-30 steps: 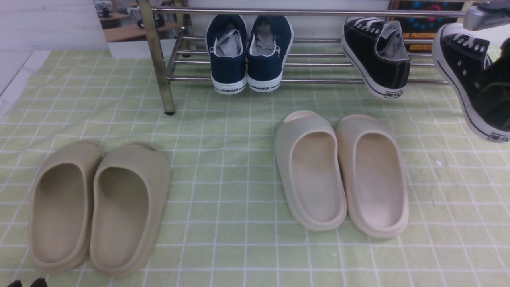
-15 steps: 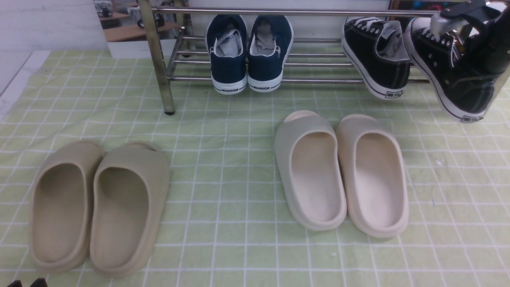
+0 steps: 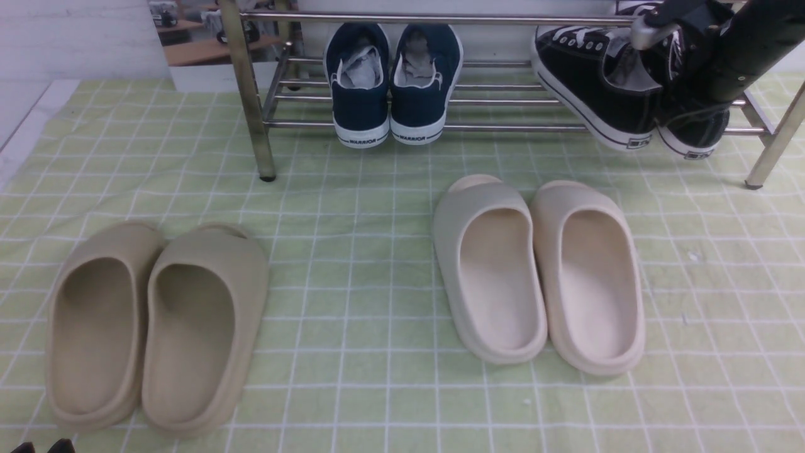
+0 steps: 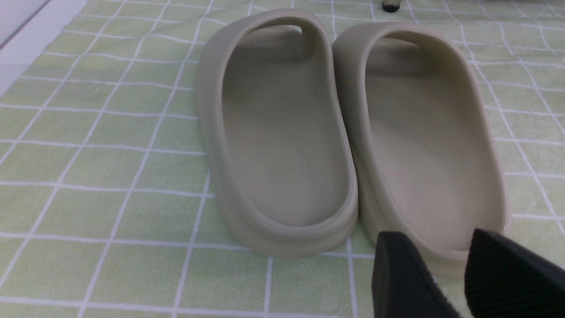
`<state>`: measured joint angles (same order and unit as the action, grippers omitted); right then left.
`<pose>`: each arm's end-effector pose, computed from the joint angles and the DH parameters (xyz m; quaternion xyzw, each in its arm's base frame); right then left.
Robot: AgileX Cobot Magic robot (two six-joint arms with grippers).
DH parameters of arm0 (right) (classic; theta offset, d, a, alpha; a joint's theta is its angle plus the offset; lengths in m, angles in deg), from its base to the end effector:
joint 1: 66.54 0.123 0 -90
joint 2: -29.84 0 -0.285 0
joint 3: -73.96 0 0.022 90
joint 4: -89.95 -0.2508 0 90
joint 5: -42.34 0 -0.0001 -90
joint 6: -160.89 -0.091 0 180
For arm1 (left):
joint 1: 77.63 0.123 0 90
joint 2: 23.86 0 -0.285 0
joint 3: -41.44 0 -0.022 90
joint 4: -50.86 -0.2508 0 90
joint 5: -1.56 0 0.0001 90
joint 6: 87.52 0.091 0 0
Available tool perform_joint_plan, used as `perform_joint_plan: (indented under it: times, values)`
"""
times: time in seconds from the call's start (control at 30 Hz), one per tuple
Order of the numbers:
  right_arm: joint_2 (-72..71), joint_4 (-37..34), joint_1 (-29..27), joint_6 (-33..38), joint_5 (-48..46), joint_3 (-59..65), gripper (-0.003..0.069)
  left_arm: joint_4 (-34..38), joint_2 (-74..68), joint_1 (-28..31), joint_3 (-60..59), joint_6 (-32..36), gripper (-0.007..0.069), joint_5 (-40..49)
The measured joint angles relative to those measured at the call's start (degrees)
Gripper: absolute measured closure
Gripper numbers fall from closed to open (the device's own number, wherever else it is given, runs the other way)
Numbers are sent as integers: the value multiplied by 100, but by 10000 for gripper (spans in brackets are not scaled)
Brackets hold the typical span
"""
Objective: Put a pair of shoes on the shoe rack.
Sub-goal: Use the right arm to put a shoe into the shoe rack
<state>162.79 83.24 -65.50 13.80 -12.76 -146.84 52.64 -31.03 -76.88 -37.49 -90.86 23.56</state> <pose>0.4946 0.0177 0.2681 -0.2618 0.9215 -0.0239 0.2859 0.0524 -0.0004 0.1692 -0.0371 0.8086 -0.0264 0.5866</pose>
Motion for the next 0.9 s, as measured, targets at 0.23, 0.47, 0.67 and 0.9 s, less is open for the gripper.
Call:
perform_joint_plan:
  times: [0.23, 0.47, 0.67, 0.9]
  values:
    - [5, -24, 0, 4, -18, -6, 636, 0, 0, 0, 0, 0, 387, 0]
    - [7, -493, 110, 137, -338, -48, 636, 0, 0, 0, 0, 0, 387, 0]
    - [7, -512, 255, 320, -427, -82, 636, 0, 0, 0, 0, 0, 387, 0]
    - [7, 49, 262, -109, -436, -82, 634, 0, 0, 0, 0, 0, 387, 0]
